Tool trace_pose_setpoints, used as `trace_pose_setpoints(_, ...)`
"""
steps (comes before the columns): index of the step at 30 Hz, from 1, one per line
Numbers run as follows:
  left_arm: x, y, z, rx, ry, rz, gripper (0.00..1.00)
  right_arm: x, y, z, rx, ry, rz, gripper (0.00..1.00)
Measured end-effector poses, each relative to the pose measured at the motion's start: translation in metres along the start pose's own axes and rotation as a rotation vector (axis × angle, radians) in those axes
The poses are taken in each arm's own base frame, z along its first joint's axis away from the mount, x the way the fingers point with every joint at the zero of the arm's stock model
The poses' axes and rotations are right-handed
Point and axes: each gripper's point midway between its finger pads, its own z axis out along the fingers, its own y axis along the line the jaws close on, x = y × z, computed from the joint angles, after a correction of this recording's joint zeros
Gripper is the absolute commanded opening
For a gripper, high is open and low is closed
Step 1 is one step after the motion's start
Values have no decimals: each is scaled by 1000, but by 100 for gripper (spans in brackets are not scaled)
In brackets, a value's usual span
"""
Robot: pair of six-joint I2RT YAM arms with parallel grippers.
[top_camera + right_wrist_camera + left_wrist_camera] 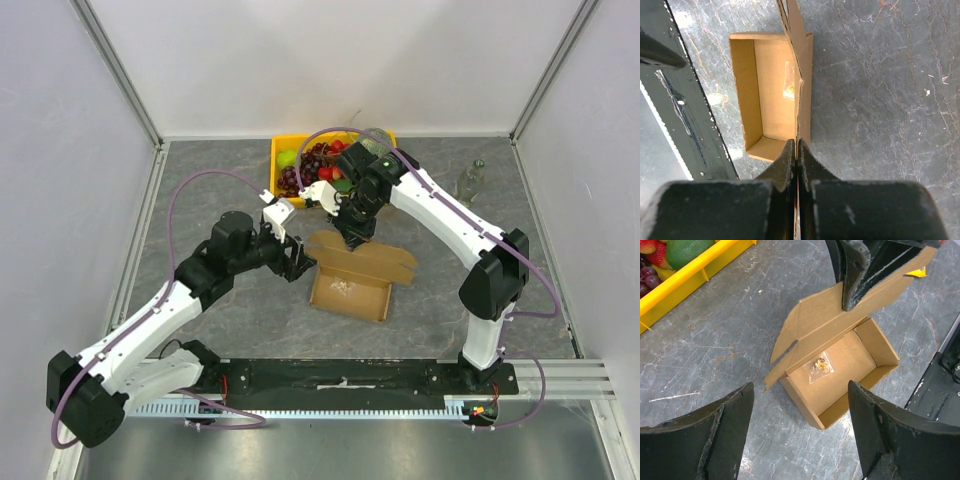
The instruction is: Fold the paper box
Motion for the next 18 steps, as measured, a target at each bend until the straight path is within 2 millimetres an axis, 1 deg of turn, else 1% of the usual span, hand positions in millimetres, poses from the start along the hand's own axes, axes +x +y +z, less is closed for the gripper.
trace_pose_setpoints(5,6,2,12,25,64,26,79,-1,5,0,-27,-8,0,0)
trace_pose_setpoints(10,12,1,19,54,123,46,78,-3,10,-6,-32,-26,-8,0)
trace_pose_setpoints(18,6,0,24,86,127,90,71,-1,11,-14,-27,-33,-2,0)
